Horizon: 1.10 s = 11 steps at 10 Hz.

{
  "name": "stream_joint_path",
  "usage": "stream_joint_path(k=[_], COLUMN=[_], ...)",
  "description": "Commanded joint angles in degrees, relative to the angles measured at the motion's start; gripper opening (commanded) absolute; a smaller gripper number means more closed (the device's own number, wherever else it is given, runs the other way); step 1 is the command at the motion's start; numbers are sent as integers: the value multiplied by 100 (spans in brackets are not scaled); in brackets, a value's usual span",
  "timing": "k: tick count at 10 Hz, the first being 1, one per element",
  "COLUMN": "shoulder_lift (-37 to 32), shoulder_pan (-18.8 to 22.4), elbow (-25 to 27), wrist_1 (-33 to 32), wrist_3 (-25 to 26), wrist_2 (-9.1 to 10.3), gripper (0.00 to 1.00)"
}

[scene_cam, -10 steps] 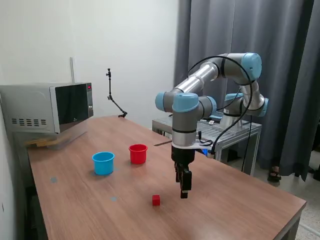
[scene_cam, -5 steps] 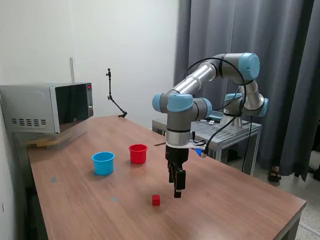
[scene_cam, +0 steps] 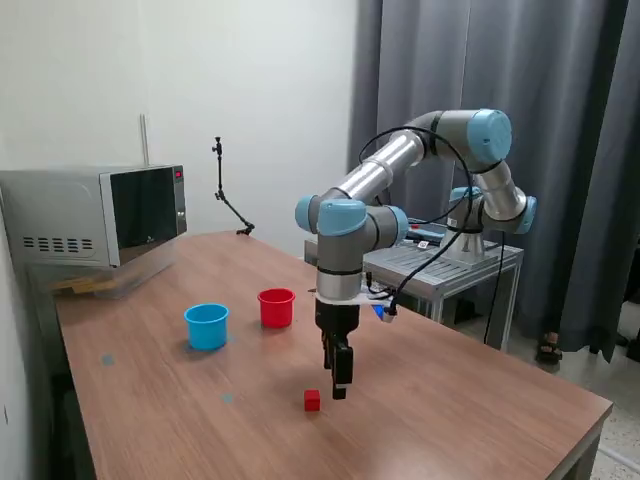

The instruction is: Place red objects in the red bin, and blue objects in the blue bin.

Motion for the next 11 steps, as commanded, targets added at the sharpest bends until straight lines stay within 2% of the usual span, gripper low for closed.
stream_joint_path(k=[1,2,3,7,8,11], shoulder_lift=[163,163,172,207,242,348], shoulder_pan=[-34,-34,-34,-34,-34,-42], elbow=[-68,-60,-95,-148,-174,-262], wrist_1=[-10,-10,-10,-98,-229,-239], wrist_3=[-247,-352,-536,-748,-853,-854], wrist_2=[32,119,129,137,207,217], gripper=[100,100,100,100,100,100])
